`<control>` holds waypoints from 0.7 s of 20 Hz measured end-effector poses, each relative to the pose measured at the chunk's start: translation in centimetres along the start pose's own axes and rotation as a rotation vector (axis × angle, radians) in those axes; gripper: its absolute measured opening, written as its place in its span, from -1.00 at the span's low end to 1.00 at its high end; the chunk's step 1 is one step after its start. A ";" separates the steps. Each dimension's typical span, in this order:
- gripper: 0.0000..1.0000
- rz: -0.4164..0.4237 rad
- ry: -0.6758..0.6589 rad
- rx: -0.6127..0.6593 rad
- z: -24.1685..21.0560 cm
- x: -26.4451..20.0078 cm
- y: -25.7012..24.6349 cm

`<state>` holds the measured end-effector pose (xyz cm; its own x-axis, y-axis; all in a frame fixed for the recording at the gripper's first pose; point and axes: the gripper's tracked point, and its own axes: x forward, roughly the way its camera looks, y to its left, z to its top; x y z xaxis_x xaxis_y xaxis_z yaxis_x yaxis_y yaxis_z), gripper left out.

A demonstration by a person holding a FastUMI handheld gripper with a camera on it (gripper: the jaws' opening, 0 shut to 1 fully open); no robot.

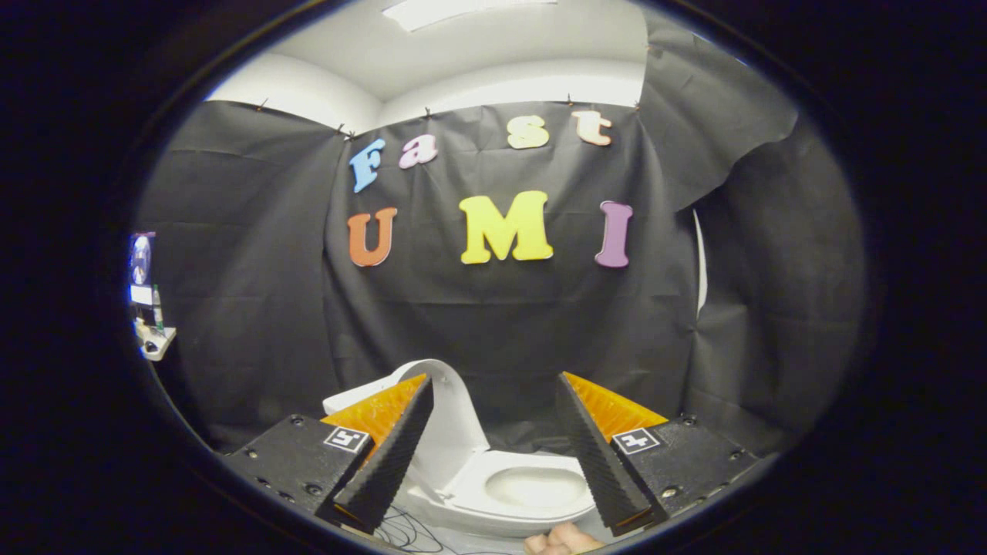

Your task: Open the toilet lid.

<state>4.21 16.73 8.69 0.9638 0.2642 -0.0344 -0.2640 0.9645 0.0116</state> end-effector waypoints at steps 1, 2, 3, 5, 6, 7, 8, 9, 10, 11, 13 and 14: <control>0.99 -0.009 -0.003 0.010 0.0 -0.7 -0.9; 0.99 -0.021 -0.007 0.020 -0.1 -1.2 -1.5; 0.99 -0.029 -0.010 0.029 -0.1 -1.9 -2.3; 0.99 -0.046 -0.019 0.027 -0.4 -3.6 -3.3; 0.99 -0.059 -0.025 0.023 -0.5 -4.2 -3.9; 0.99 -0.072 -0.027 0.021 -0.7 -5.0 -4.7; 0.99 -0.077 -0.030 0.025 -0.7 -5.6 -5.1; 0.99 -0.082 -0.030 0.029 -0.9 -6.1 -5.6; 0.99 -0.089 -0.034 0.028 -0.9 -6.5 -6.2; 0.99 -0.098 -0.036 0.022 -1.2 -6.8 -6.9; 0.99 -0.107 -0.041 0.015 -1.6 -7.4 -7.9; 0.99 -0.105 -0.043 0.016 -1.7 -7.7 -8.3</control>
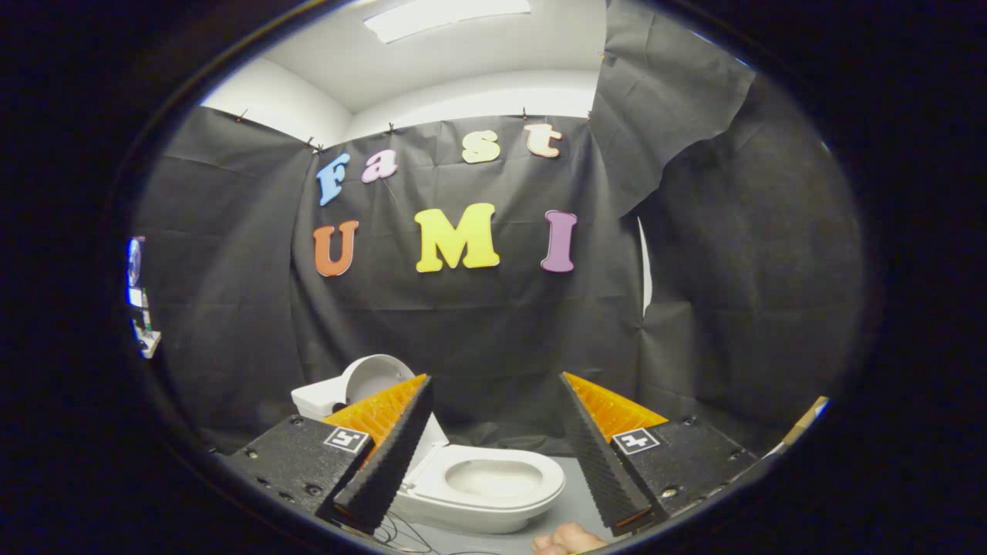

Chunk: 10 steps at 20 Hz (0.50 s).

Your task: Open the toilet lid.

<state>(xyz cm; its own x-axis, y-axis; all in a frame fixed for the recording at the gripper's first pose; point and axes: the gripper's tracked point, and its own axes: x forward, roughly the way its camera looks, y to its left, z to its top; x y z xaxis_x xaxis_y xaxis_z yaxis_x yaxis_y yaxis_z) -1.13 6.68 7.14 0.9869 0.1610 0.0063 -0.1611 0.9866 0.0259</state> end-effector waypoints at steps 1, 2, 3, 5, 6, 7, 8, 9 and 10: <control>0.99 0.001 -0.001 0.004 -0.2 -0.2 -0.4; 0.99 0.004 -0.008 0.012 -0.2 -0.4 -0.8; 0.99 0.005 -0.011 0.018 -0.4 -0.5 -1.1; 0.99 0.011 -0.033 0.032 -0.5 -0.6 -1.7; 0.99 0.013 -0.039 0.032 -0.5 -0.6 -1.9; 0.99 0.013 -0.038 0.024 -0.8 -0.5 -2.1; 0.99 0.007 -0.039 0.015 -0.9 -0.4 -2.4; 0.99 0.003 -0.039 0.008 -0.9 -0.5 -2.6; 0.99 0.001 -0.041 0.007 -0.8 -0.4 -2.7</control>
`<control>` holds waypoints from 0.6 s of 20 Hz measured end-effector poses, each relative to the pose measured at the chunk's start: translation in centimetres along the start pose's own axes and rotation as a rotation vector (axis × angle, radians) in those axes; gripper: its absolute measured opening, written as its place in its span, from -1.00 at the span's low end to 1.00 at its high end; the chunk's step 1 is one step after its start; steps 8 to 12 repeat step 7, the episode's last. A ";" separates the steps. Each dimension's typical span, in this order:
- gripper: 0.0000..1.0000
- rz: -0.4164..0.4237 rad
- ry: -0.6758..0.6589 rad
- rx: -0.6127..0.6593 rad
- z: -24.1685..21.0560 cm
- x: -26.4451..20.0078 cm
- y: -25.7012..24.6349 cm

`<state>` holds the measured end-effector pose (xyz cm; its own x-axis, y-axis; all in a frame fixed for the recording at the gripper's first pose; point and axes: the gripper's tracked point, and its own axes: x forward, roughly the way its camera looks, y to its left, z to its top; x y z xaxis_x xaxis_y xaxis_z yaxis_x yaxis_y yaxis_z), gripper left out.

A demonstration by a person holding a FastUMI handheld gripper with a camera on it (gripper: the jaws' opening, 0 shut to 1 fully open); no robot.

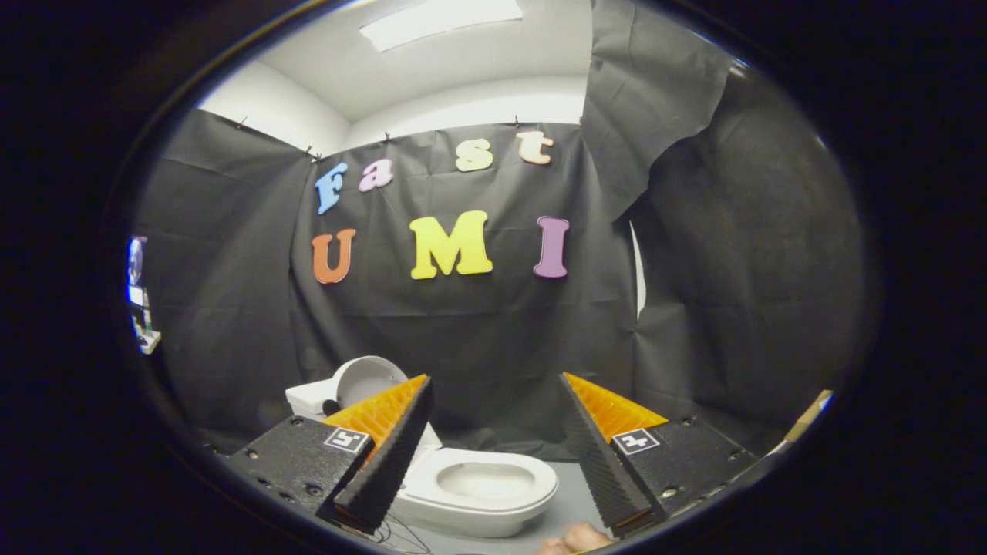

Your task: Open the toilet lid.

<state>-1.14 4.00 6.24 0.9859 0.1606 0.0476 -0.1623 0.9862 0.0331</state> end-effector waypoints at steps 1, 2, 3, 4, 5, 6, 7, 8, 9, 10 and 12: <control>0.99 0.000 -0.001 0.006 0.2 0.0 0.0; 0.99 0.006 -0.001 0.014 0.1 0.0 0.2; 0.99 0.012 -0.001 0.020 0.1 0.0 0.4; 0.99 0.014 -0.002 0.023 0.1 0.0 0.5; 0.99 0.014 -0.002 0.025 0.0 0.1 0.4; 0.99 0.011 0.000 0.028 -0.1 0.1 0.4; 0.99 0.013 -0.001 0.028 -0.1 0.1 0.5; 0.99 0.013 -0.001 0.028 -0.1 0.1 0.5; 0.99 0.013 -0.001 0.028 -0.1 0.1 0.5; 0.99 0.013 -0.001 0.028 -0.1 0.1 0.5; 0.99 0.013 -0.001 0.028 -0.1 0.1 0.5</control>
